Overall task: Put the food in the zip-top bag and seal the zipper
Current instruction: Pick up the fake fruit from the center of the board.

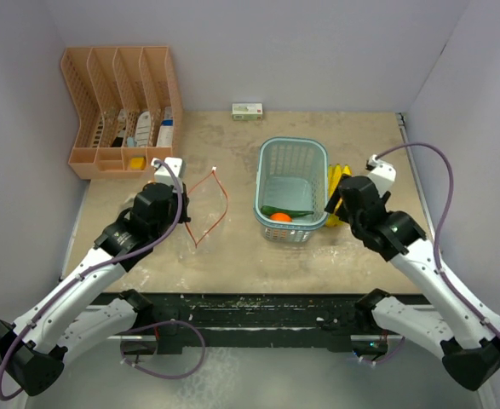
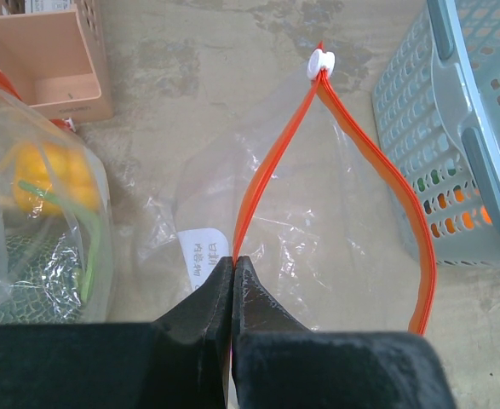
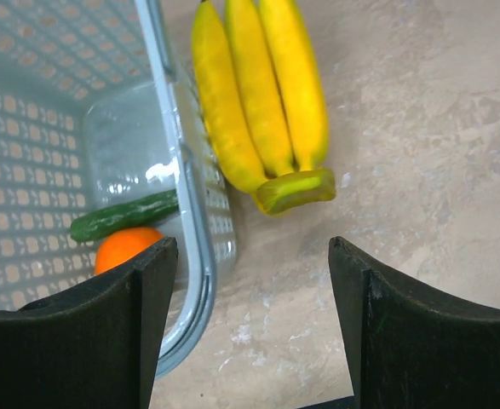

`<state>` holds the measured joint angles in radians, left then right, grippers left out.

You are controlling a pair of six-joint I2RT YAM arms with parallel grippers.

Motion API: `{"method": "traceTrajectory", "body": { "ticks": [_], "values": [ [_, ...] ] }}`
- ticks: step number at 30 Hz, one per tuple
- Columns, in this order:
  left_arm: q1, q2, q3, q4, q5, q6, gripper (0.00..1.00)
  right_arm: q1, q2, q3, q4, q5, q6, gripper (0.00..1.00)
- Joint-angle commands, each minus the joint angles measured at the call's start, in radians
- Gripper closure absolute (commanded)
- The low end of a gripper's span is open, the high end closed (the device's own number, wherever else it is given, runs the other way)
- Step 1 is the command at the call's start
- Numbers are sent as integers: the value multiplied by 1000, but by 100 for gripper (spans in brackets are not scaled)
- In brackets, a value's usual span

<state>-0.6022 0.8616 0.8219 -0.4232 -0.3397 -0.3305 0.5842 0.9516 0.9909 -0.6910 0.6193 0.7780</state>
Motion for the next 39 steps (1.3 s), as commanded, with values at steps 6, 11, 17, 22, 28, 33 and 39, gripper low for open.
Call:
{"method": "traceTrajectory", "body": {
  "ticks": [6, 11, 17, 22, 28, 33, 39],
  "values": [
    [4, -22, 23, 30, 16, 0, 100, -244, 29, -135, 25, -68, 30, 19],
    [5, -36, 17, 33, 23, -2, 100, -362, 29, -162, 87, -180, 74, 18],
    [4, -46, 19, 38, 39, -2, 100, -406, 37, -144, 146, -269, 126, 19],
    [5, -53, 16, 37, 45, -2, 100, -406, -41, -178, 184, -309, 172, 22],
    [4, -51, 17, 38, 48, -1, 100, -406, -4, -289, 260, -417, 311, 23],
    [4, -51, 16, 38, 51, -1, 100, -406, -24, -383, 344, -462, 421, 26],
    [4, -50, 14, 42, 57, -2, 100, -406, -31, -370, 374, -407, 457, 28]
  ]
}}
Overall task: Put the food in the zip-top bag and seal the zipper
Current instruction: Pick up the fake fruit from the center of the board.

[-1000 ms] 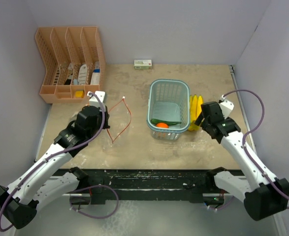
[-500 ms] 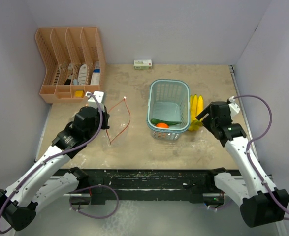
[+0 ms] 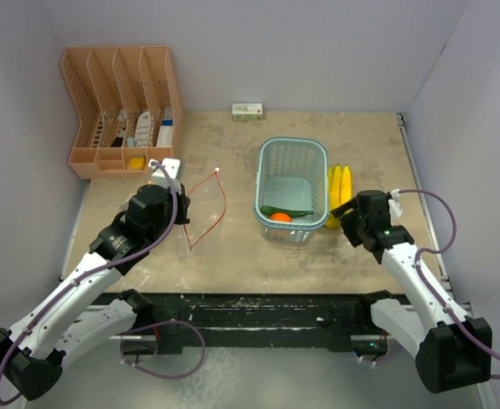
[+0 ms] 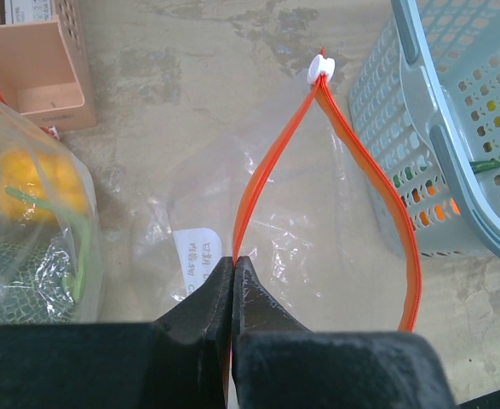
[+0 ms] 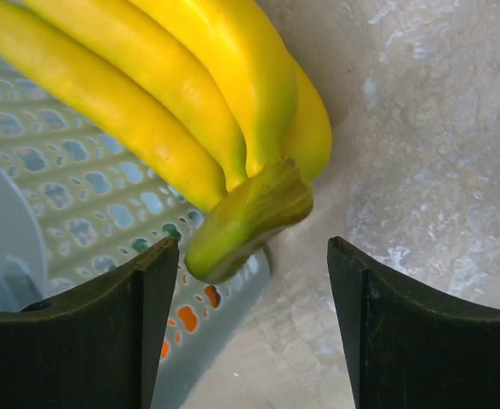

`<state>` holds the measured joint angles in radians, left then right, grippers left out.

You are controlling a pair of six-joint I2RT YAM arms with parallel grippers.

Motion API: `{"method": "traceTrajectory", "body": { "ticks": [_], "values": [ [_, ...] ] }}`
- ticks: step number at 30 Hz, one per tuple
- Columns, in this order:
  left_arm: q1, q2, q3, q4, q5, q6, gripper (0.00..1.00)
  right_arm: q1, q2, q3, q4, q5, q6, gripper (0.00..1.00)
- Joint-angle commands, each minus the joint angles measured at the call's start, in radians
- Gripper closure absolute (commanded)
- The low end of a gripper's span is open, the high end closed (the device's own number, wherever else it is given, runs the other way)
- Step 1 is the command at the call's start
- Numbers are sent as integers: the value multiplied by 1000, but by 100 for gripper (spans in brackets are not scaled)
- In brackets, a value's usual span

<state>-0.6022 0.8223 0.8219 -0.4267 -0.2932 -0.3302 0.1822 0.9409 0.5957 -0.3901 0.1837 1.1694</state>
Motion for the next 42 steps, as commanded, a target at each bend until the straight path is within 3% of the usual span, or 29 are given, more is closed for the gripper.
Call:
{"method": "traceTrajectory", "body": {
  "ticks": [1, 9, 17, 20, 25, 34, 37, 42],
  "values": [
    [4, -9, 14, 47, 12, -2, 100, -4, -15, 31, 75, 42, 66, 28],
    [4, -15, 13, 45, 17, -1, 100, -5, 49, 0, 144, 74, 75, 29],
    [4, -18, 13, 42, 17, 0, 100, -10, 113, -32, 228, 62, 61, 47],
    [4, -17, 13, 43, 16, -1, 100, -13, 103, -49, 224, 64, 55, 63],
    [4, -16, 13, 41, 16, 0, 100, -16, 26, -40, 155, 129, 39, 99],
    [4, -13, 14, 42, 16, 3, 100, -15, -189, 179, -94, 441, -158, 100],
    [4, -12, 15, 43, 13, 4, 100, -15, -242, 247, -84, 529, -287, 100],
    [4, -5, 20, 33, 11, 9, 100, -15, -304, 285, 82, 366, -533, 100]
  ]
}}
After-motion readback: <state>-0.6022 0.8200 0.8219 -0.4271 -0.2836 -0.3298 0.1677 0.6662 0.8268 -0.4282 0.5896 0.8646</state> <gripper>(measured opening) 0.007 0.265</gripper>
